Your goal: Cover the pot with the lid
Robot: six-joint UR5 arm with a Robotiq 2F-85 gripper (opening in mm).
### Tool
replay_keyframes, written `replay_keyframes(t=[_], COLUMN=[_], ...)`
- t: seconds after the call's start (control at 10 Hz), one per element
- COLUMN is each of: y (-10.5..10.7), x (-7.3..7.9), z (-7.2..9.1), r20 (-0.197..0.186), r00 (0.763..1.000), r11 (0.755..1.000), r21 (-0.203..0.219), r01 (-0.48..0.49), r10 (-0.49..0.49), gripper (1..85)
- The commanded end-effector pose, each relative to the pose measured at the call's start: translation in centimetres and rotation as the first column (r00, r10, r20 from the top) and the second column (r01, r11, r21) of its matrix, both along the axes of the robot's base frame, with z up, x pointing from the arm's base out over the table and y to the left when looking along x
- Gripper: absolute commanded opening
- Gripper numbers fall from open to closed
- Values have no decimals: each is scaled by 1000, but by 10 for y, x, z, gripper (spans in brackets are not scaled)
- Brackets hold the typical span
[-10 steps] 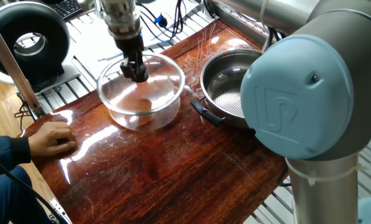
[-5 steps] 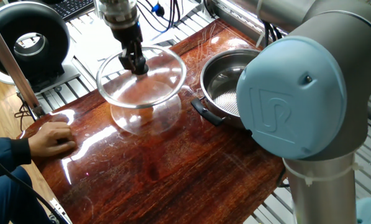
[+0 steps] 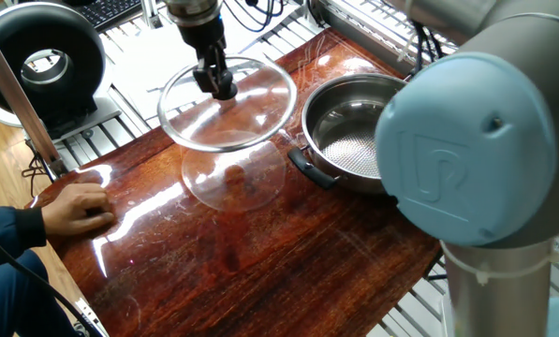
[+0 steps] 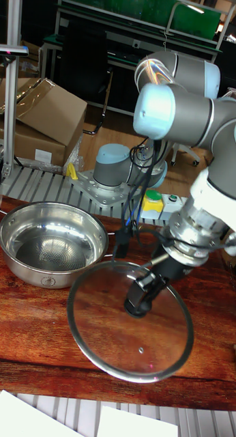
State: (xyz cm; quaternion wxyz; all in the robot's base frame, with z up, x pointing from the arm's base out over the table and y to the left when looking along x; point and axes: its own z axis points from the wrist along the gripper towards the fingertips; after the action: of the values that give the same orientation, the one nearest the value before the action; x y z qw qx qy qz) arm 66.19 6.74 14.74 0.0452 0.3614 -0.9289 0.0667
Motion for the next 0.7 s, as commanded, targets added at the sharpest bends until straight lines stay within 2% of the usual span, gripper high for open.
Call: replay_keyframes(t=[0.0,0.2,0.4,0.6], y=[-3,13,18,29], x=[-12,-3,2,6], z=[3,4,4,3], r20=[-3,3,23,37], r00=[1000,1000,1000,999], r11=[1000,999,998,996], r21=[24,33,53,93], r01=[12,20,17,17], r10=[-12,-20,-18,-21], gripper=[13,13,13,13])
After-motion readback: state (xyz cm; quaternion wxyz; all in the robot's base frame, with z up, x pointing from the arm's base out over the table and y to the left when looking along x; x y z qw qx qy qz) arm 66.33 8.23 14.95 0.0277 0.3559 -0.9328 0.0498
